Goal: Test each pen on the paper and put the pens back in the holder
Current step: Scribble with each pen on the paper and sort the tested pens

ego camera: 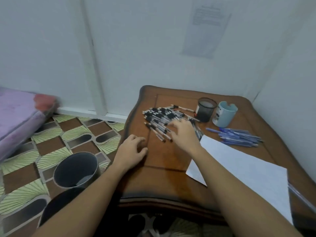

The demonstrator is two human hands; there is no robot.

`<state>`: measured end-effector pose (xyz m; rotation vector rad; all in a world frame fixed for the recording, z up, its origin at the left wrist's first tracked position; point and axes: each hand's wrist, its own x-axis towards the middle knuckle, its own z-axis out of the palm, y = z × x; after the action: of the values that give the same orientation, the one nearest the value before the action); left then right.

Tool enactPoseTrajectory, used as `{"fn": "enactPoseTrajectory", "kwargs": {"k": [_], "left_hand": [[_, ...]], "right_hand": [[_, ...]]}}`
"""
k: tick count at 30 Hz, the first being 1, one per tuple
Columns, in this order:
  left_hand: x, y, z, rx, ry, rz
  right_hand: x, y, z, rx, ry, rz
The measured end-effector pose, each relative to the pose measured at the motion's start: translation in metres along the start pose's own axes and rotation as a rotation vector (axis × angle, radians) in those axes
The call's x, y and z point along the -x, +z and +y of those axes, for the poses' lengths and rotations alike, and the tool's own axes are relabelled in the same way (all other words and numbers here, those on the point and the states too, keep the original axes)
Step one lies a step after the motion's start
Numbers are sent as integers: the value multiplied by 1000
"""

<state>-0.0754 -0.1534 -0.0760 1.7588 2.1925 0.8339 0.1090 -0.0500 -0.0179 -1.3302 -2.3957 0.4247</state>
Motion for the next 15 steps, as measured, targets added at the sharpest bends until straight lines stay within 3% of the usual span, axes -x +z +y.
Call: {"fn": "enactPoseTrajectory", "kwargs": {"k": [3, 11, 15], "left_hand": [[-5, 21, 27, 7, 64, -53], [3, 65, 82, -16, 216, -165], [11, 74, 93, -33, 252, -242]], "right_hand": [[20, -30, 50, -31, 156, 28], [87, -62, 133, 47, 373, -242], [99, -48, 134, 51, 392, -160]]}}
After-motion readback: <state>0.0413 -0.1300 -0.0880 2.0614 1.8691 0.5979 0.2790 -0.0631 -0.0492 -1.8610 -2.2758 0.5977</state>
